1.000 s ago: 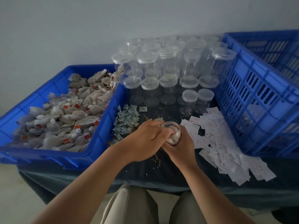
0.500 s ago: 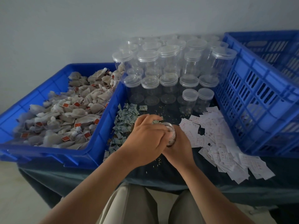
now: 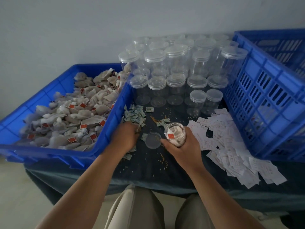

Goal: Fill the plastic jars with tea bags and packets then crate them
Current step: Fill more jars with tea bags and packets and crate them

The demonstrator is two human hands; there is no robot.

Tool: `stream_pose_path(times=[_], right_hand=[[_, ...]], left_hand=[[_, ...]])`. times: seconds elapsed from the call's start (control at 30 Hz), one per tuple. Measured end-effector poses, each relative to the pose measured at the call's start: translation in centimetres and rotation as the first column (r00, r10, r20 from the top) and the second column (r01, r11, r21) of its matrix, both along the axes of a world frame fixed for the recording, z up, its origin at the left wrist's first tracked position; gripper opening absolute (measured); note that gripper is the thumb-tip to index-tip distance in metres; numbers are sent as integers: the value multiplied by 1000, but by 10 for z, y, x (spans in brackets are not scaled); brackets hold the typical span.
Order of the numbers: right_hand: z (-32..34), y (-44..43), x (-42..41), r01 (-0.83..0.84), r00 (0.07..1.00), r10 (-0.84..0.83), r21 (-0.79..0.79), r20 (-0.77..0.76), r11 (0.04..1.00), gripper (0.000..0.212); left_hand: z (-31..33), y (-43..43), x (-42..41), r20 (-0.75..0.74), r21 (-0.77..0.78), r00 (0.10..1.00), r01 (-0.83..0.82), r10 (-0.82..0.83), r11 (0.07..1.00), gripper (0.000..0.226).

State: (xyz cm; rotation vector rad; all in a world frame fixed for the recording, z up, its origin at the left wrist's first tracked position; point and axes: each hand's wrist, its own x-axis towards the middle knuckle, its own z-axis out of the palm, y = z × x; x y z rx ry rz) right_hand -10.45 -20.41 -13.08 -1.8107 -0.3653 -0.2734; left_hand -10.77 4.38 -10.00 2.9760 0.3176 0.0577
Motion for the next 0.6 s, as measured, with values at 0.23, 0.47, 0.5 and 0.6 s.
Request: stream_pose_path(times=[0.23,0.47,0.5,0.6], right_hand=[[7,0,-3,3,1000,-3,11,19,1000,44],[7,-34,-14,-42,998,47,-114,41,993,49],[6,-38,-17,-41,998,46,-102,43,994,48],[5,-46,-22,-46,998,49,-110,29,993,48]], left_hand=[[-5,-4,-7,263,-401,952,-41,158,915,33],[71,-66,-26,411,-689,912,310,1,656,26],[75,-81,-28,412,-691,910,346,-48,634,26],[71,-116,-28,375,-641,903,417,-211,645,32]])
